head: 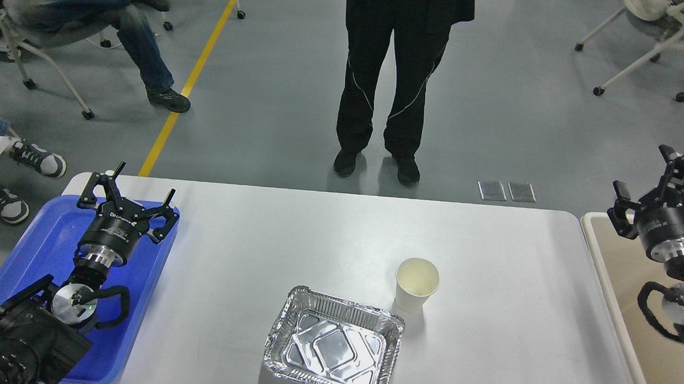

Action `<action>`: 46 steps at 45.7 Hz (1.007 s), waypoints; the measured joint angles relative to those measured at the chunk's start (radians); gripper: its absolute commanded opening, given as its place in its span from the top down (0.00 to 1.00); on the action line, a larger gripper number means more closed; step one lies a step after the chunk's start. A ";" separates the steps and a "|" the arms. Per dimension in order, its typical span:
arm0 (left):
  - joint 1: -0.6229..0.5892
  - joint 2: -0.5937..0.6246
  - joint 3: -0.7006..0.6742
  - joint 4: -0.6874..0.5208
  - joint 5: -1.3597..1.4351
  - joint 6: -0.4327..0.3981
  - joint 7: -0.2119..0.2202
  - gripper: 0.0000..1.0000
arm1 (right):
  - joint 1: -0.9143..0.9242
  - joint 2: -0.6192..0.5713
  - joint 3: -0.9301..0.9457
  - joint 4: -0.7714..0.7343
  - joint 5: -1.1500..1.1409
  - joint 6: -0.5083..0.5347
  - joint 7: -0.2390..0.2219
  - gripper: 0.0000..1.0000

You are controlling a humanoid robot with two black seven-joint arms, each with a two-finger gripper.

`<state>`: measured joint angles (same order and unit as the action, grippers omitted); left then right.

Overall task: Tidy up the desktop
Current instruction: 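Raise the right gripper and swing it over the table toward the white cup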

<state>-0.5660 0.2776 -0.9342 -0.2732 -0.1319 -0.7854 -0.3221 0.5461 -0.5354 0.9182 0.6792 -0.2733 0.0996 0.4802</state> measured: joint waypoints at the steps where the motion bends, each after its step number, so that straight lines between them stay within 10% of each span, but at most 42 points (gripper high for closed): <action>1: 0.000 0.000 0.000 0.000 0.000 0.000 0.000 0.00 | 0.009 -0.010 -0.019 -0.004 0.000 0.000 0.000 0.00; 46: 0.000 0.000 0.000 0.000 0.000 0.000 0.000 0.00 | 0.720 -0.172 -1.183 0.045 -0.446 0.049 -0.007 0.00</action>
<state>-0.5660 0.2777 -0.9342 -0.2731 -0.1319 -0.7854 -0.3221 1.2665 -0.7078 -0.2650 0.7246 -0.7196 0.1483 0.4728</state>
